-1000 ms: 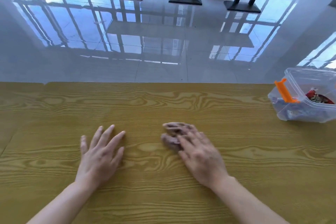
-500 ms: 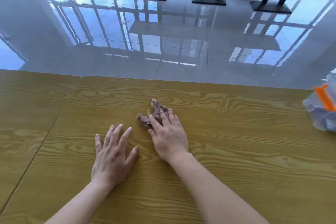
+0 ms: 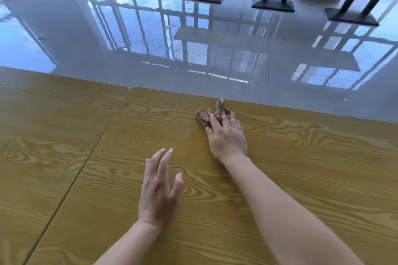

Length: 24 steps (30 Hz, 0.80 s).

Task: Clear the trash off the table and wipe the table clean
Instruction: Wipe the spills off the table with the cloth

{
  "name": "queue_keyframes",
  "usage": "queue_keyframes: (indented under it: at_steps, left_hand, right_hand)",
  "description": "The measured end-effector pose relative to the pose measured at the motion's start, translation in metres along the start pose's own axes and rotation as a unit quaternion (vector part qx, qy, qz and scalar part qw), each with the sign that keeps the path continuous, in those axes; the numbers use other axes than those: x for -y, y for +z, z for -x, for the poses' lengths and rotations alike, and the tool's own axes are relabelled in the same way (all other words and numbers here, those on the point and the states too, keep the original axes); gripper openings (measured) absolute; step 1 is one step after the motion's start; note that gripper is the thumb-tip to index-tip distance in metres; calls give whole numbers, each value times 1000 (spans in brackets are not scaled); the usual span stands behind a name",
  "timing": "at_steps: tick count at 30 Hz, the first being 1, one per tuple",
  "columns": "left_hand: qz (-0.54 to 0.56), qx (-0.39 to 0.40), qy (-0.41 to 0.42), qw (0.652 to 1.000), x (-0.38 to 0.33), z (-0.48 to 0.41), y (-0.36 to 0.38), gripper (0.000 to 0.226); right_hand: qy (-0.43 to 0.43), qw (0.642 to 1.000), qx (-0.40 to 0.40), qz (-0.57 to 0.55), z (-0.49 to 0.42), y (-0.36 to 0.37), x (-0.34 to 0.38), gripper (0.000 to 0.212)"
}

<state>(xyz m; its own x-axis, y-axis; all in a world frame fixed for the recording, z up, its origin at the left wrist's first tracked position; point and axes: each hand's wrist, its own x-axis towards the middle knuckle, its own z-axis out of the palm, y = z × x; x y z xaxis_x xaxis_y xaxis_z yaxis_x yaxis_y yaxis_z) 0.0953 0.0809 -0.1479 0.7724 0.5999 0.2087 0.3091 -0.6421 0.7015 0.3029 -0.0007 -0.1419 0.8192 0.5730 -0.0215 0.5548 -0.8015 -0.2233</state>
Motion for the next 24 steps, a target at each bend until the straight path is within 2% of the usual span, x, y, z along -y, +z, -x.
queue_keyframes:
  at_steps: [2,4,6,8,11,13,15,18,24]
  left_hand:
    - [58,-39,-26,997,-2,-3,-8,60]
    - [94,-68,-40,992,-1,-4,-21,59]
    - [83,-54,-23,995,7,0,-35,54]
    - [49,5,2,999,18,12,-47,51]
    - [-14,90,34,995,29,31,-51,54]
    - [-67,113,58,990,32,37,-47,60]
    - [-104,118,75,985,30,39,-43,63]
    - [-148,110,100,978,29,42,-40,58]
    - [-187,31,89,978,44,45,-44,47]
  right_hand:
    - [-106,994,24,-1,14,10,43,53]
    - [-227,972,63,-7,46,14,68,54]
    - [-323,942,92,-10,80,14,67,54]
    - [-381,920,90,-18,106,10,52,53]
    - [-383,917,105,-41,123,-5,31,61]
    - [-329,936,92,-78,130,-14,23,73]
    - [-271,954,49,-116,136,-20,14,69]
    - [-260,958,14,-122,144,-12,10,49]
    - [-333,931,-22,-146,127,13,30,42]
